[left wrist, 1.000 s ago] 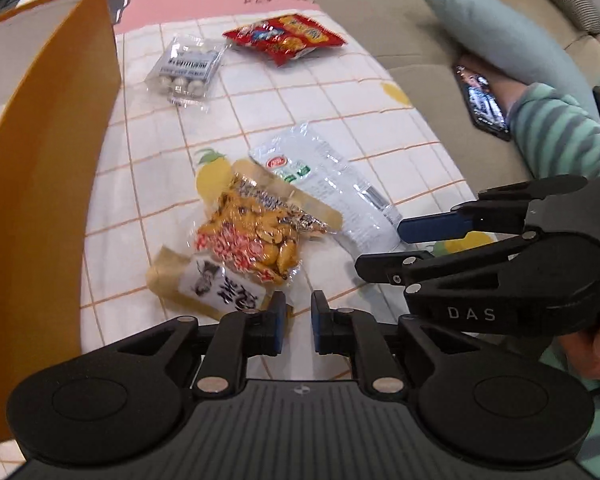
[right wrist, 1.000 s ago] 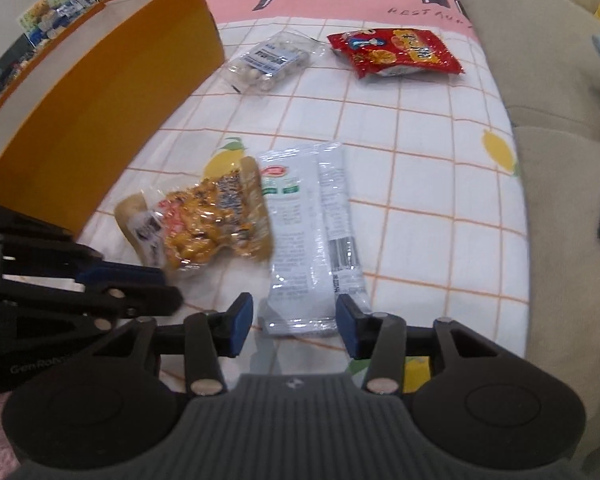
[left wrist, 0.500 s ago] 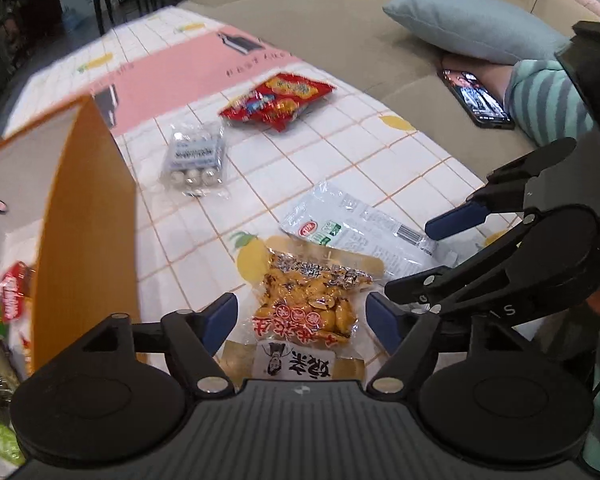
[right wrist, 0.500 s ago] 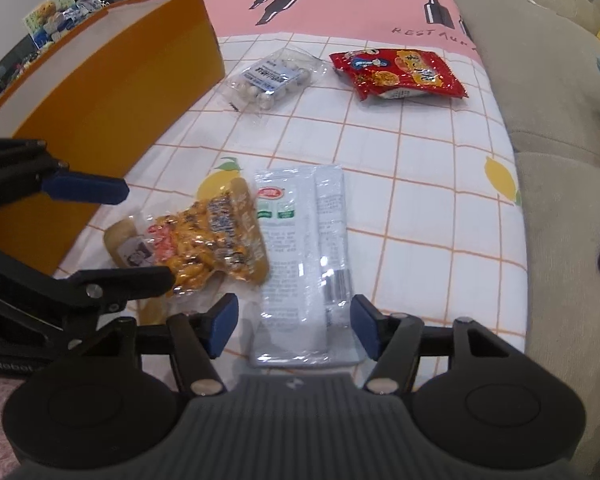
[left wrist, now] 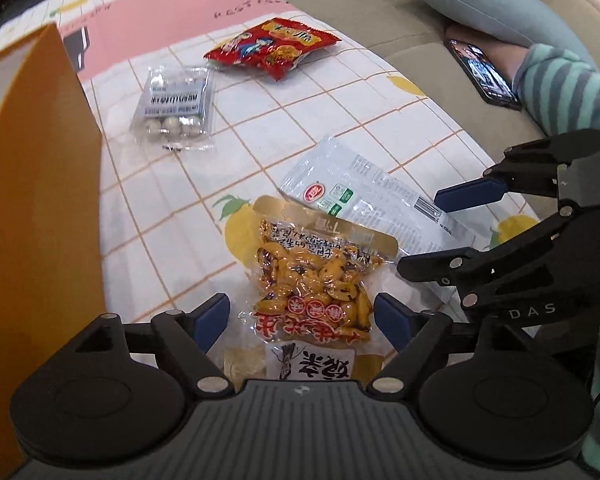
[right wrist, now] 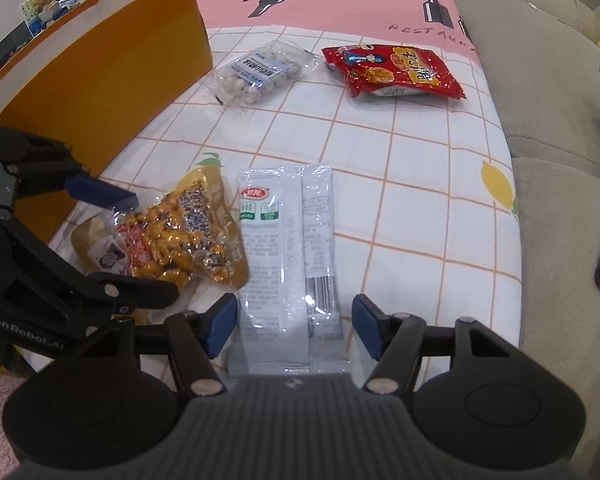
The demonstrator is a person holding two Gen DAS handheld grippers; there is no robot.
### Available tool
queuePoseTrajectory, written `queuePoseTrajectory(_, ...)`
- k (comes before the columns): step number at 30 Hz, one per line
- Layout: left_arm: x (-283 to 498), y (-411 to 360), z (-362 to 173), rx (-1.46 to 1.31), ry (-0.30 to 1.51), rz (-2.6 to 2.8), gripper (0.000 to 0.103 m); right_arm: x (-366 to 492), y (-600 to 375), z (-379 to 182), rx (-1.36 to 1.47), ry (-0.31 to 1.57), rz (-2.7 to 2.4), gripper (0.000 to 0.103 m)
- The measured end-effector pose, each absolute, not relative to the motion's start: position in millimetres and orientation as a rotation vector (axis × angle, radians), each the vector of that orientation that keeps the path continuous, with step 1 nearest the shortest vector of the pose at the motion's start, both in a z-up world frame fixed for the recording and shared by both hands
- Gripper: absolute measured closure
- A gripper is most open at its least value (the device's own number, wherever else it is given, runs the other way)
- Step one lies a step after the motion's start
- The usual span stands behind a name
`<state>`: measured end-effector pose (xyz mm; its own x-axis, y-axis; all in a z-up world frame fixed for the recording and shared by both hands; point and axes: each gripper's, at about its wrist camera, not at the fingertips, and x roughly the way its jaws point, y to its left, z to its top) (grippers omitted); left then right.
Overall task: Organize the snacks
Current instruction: 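Grasp the yellow peanut pack with the left gripper while the right grasps the white pouch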
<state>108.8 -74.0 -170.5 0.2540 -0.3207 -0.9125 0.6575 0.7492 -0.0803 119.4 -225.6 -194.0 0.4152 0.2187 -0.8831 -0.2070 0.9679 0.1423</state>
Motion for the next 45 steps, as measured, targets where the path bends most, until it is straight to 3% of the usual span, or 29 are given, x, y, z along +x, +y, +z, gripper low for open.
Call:
queuePoseTrajectory(12,120,-59,-168,0.129,1.148,-0.616,0.013,116,-219,-194,-0.08,1.099,0.287,0.04)
queuePoseTrajectory(21,115,-69,-168,0.141,1.126,-0.55,0.019,120,-213,-196,-0.112,1.055,0.308,0.04)
queuePoseTrajectory(23,114,-69,-167,0.13,1.125,-0.553,0.033,120,-211,-196,-0.114,1.048,0.311,0.043)
queuePoseTrajectory(28,113,-67,-167,0.092,1.129,-0.53,0.034,119,-207,-194,-0.124,1.039,0.313,0.053)
queuePoseTrajectory(34,112,-63,-165,0.052,1.137,-0.509,0.036,118,-206,-193,-0.124,1.036,0.298,0.056)
queuePoseTrajectory(36,111,-61,-163,0.043,1.135,-0.498,0.044,118,-206,-193,-0.121,1.037,0.29,0.057)
queuePoseTrajectory(39,113,-57,-158,-0.007,1.142,-0.496,0.045,118,-211,-192,-0.101,1.048,0.268,0.057)
queuePoseTrajectory(40,113,-57,-157,-0.006,1.138,-0.493,0.051,118,-214,-192,-0.086,1.053,0.262,0.057)
queuePoseTrajectory(41,112,-56,-155,-0.008,1.127,-0.49,0.063,119,-216,-192,-0.067,1.057,0.259,0.057)
queuePoseTrajectory(43,113,-52,-148,-0.075,1.118,-0.508,0.072,120,-222,-191,-0.021,1.064,0.252,0.057)
queuePoseTrajectory(45,114,-51,-144,-0.088,1.115,-0.507,0.074,119,-225,-189,0.009,1.065,0.244,0.057)
